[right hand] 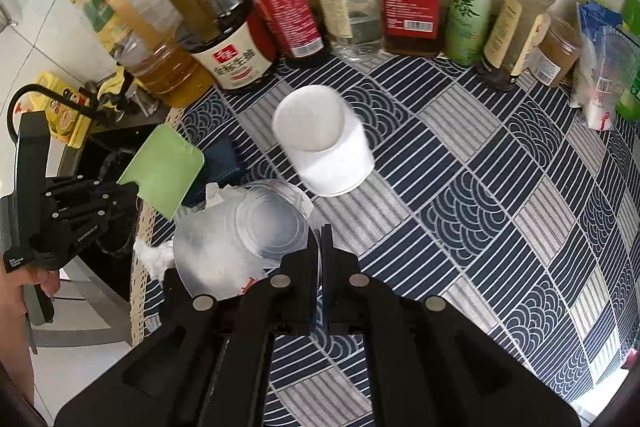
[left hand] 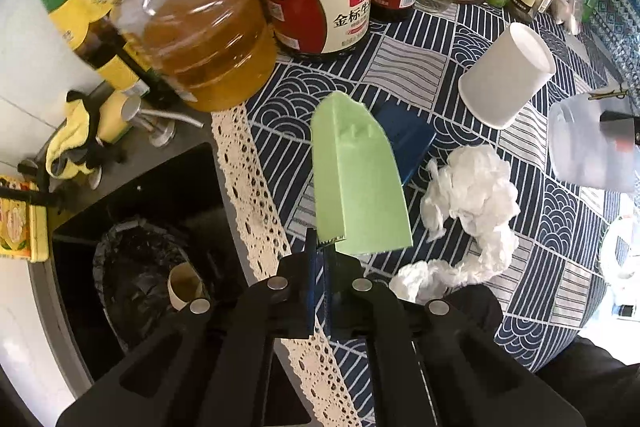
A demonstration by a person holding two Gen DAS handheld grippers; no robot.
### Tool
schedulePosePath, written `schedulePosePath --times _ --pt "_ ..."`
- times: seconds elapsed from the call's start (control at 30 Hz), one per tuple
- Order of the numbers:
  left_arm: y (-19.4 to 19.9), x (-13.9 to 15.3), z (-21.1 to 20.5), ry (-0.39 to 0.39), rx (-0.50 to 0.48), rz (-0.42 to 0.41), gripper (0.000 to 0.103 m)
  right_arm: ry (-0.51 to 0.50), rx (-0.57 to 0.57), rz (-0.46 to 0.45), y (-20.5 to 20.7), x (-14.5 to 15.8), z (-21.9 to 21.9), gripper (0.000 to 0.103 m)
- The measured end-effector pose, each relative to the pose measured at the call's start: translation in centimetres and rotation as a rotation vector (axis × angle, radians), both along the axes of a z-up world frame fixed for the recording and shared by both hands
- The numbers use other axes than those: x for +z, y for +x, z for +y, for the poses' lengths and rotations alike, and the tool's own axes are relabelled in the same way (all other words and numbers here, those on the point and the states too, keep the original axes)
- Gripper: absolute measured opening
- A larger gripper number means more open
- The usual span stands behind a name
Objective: Collect trash
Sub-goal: 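Carry the green lid and clear cup over the trash bag with both grippers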
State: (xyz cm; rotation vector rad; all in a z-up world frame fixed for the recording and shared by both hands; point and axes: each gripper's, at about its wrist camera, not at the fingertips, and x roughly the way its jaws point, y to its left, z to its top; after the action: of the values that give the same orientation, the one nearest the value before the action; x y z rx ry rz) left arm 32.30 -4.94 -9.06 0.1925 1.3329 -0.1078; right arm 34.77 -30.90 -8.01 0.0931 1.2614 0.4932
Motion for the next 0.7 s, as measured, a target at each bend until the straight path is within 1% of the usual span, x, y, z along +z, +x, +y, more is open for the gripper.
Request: schedulePosePath --times 0.47,0.7 --pt "-3.4 1.9 2.8 -0.053 0.015 -0.039 0.002 -0.034 0.042 -0.016 -2.6 1.8 3.8 0.002" --pt "-5.6 2.8 5.1 -0.084 0.037 -0.055 0.002 -0.041 0.078 -0.016 -3.9 2.4 6.8 0.002"
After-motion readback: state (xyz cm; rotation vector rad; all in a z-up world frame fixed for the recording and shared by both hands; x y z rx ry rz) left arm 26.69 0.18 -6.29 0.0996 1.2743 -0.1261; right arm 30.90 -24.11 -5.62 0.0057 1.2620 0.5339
